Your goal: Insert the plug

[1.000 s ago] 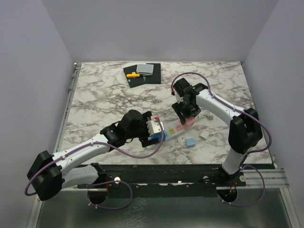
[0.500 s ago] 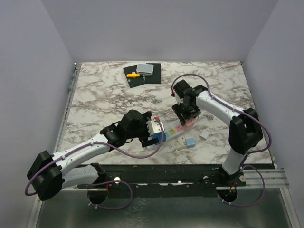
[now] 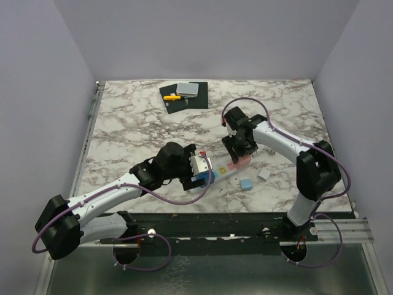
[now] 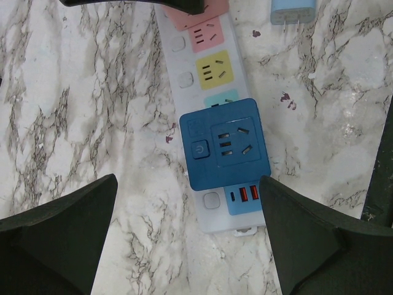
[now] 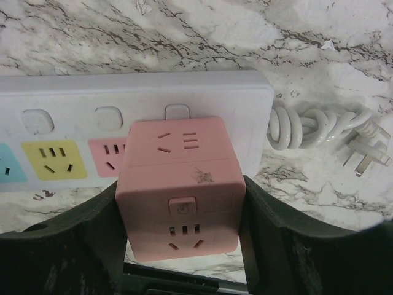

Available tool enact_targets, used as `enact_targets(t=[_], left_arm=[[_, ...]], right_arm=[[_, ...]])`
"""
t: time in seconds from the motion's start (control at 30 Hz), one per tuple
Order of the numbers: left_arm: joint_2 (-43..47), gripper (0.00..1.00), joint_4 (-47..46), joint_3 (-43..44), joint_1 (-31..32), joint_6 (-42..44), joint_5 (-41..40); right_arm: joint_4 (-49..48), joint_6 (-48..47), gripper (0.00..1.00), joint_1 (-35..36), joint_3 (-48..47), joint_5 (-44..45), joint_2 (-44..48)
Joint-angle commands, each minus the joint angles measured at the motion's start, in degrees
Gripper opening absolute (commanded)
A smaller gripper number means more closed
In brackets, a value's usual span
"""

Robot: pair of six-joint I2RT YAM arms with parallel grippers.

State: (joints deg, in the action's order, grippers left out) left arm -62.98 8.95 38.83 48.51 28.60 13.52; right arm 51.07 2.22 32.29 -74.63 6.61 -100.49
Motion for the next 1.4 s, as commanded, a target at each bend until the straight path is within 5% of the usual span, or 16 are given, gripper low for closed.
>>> enact_targets(t=[0.0,0.47,0.6,0.77,0.83,0.87,0.9,1.13,1.37], left_arm=[[0.54,0.99,0.03,1.55,0.44,0.45,-1.00],[-0.01,0.99,0.32,3.16,0.43,1.41,-1.86],[0.55,0.99,0.64,3.68,0.36,1.65,-2.17],[1.34,0.99,1.65,4.44,0.38,0.97,-2.10],[1.33,0.99,1.73,4.74,0.43,-0.18,-1.42],[1.14,0.99,1.77,4.83,0.38,-0.98,-0.87],[0.85,0.99,1.74,4.85,0.37,-1.57,-0.36],[-4.13,0.99,1.67,5.41,1.43,-2.84,0.59],[-7.62,0.99,1.52,8.48,2.11,0.02,-1.59]], right_arm=[[3.34,1.76,0.01,0.03,5.59,-0.34,-3.99],[-0.31,5.21,0.04,-0.02,9.12,-6.17,-2.52],[-1.75,7.57,0.38,0.14,7.50,-8.58,-0.16],[-1.42,9.52,0.54,0.10,2.33,-6.84,5.48],[-0.82,9.57,0.75,0.14,0.61,-6.84,7.67],[-0.38,9.64,0.96,0.10,-0.10,-6.79,8.70],[0.00,9.65,0.99,0.08,-0.77,-6.79,9.58],[0.88,12.87,1.00,0.14,-0.29,-4.22,17.13],[-1.31,23.03,0.96,0.09,12.15,-2.43,30.93]])
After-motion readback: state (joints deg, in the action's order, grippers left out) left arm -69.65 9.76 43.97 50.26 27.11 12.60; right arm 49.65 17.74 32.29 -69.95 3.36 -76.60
